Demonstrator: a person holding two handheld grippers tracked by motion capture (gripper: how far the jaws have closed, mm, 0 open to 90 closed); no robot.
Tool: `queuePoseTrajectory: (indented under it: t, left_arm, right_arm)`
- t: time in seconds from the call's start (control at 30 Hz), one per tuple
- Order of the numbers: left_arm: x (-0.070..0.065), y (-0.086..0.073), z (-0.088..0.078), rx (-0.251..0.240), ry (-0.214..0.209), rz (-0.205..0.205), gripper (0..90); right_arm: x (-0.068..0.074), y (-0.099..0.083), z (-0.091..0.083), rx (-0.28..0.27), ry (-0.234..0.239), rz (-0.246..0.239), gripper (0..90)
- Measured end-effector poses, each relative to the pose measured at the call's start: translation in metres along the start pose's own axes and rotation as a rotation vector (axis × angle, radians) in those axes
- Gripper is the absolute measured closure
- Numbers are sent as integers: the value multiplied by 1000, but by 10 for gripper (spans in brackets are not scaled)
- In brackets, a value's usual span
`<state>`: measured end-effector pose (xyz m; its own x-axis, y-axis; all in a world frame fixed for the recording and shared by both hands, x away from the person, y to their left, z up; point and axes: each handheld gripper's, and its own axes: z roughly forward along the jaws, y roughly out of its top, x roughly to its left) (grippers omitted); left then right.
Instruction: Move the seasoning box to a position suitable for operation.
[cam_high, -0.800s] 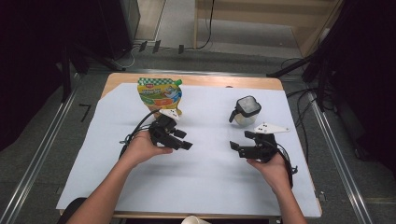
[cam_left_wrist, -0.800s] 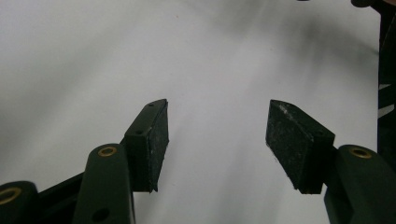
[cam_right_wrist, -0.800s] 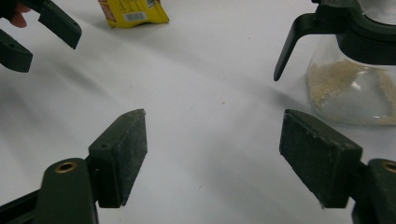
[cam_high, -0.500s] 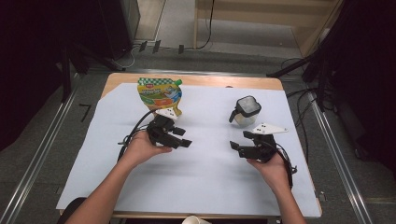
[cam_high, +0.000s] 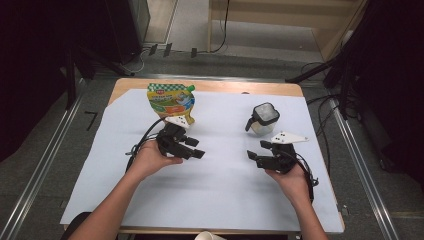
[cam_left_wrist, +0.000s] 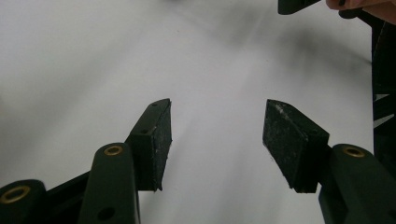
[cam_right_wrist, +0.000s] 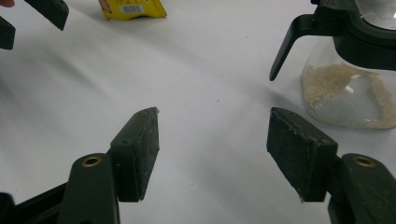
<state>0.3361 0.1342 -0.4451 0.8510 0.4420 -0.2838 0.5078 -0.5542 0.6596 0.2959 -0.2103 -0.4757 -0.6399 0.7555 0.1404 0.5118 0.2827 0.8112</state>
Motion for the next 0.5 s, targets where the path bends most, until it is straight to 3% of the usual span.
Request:
queuePoseTrajectory:
  t: [0.3,0.5]
  left_arm:
    - [-2,0,1,19,-11,11,423]
    - [-3,1,-1,2,-24,-5,418]
  right_arm:
    - [-4,-1,0,15,-11,-9,365]
    - [-5,-1,-2,15,-21,-10,371]
